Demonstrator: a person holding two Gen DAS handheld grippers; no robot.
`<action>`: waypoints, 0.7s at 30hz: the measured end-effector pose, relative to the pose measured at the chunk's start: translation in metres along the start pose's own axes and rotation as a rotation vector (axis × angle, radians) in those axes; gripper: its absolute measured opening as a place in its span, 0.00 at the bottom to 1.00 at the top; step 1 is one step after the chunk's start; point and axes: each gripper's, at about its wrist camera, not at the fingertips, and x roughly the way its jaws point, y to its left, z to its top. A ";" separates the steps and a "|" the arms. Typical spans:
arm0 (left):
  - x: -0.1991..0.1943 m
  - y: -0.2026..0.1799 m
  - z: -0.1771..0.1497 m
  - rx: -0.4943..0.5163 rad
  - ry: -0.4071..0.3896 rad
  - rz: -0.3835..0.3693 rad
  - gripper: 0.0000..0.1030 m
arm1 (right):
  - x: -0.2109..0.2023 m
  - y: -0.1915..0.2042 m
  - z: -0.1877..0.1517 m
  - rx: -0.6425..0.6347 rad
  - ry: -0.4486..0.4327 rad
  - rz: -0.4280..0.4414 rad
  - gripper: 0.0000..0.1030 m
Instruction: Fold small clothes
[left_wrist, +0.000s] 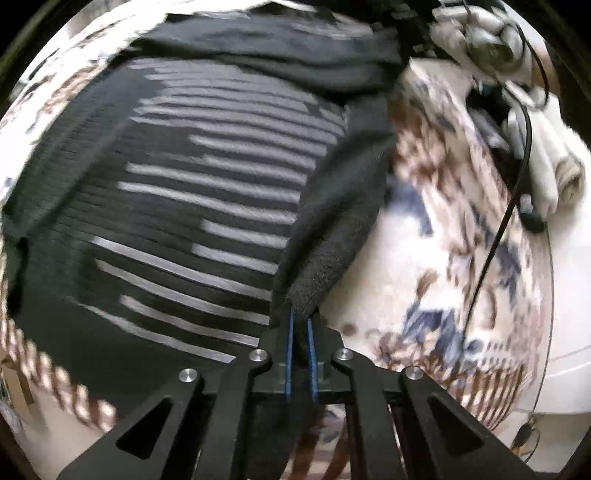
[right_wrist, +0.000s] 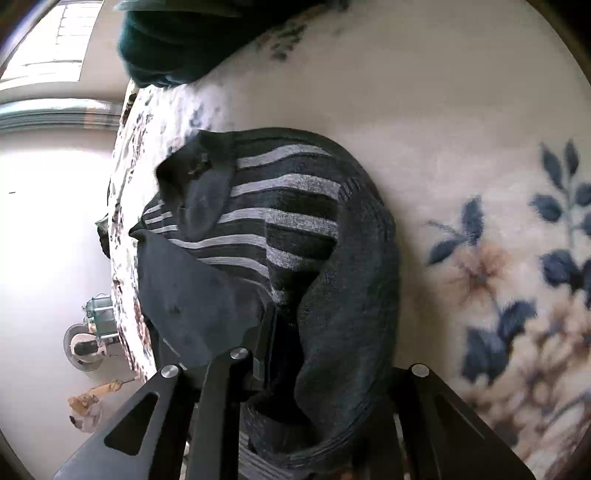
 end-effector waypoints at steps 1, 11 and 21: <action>-0.010 0.006 0.003 -0.020 -0.015 -0.004 0.04 | -0.004 0.009 0.000 -0.012 0.003 -0.014 0.17; -0.094 0.108 0.041 -0.239 -0.153 -0.048 0.04 | -0.010 0.166 0.008 -0.082 0.009 -0.107 0.15; -0.072 0.280 0.049 -0.428 -0.107 -0.050 0.04 | 0.133 0.340 0.013 -0.210 0.039 -0.243 0.08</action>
